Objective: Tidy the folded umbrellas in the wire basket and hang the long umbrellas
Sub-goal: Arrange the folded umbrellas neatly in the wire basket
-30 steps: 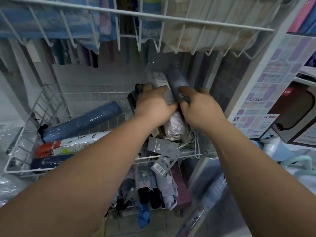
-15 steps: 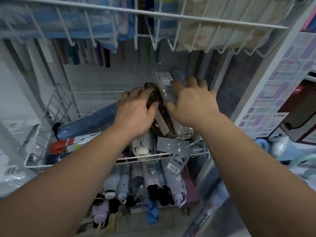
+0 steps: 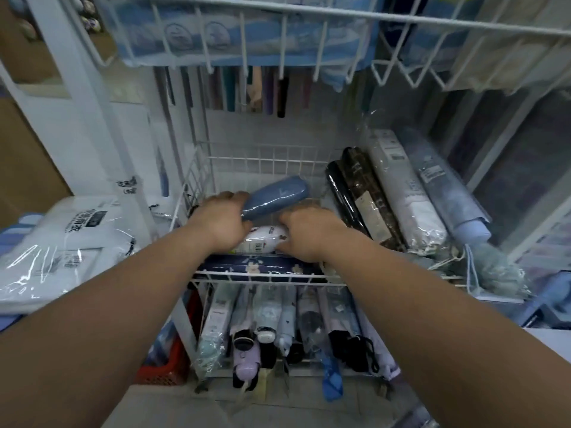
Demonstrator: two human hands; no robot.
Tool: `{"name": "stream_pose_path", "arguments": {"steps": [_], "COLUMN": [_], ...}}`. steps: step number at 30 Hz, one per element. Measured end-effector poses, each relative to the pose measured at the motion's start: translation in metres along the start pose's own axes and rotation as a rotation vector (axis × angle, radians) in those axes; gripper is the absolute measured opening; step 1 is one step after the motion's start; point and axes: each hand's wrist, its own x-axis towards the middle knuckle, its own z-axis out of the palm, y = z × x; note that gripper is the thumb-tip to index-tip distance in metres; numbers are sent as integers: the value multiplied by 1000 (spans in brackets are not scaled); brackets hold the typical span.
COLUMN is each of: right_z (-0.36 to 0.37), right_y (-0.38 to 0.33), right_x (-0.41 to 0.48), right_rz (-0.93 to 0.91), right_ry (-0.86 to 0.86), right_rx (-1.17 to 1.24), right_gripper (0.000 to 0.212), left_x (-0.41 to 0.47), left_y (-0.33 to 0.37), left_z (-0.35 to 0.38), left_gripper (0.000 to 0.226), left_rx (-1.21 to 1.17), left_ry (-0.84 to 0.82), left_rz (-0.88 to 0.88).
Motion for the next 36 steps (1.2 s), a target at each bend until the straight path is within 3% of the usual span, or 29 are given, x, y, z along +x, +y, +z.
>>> {"name": "stream_pose_path", "arguments": {"steps": [4,9,14,21,26,30,36], "right_z": [11,11,18,24,15,11,15], "right_y": [1,3,7,11,9,-16,-10], "right_x": [5,7,7,11,9,2,1], "right_rz": [26,21,5,7,-36,-235,-229], "right_ry": [5,-9,17,68,24,78,-78], "right_rx": [-103,-147,-167,-157,-32,253,125], "right_gripper": [31,35,39,41,42,39,48], "left_x": [8,27,38,41,34,23,5], "left_y": [-6,0,5,10,9,6,-5], "left_z": [4,-1,1,-21,-38,-42,-17], "left_gripper": [53,67,58,84,73,67,57], "left_rx": [16,18,41,92,136,176,124], "left_ry": [4,-85,-64,2,-4,66,-28], "left_rz": [50,-19,-66,-66,-48,-39,118]}}
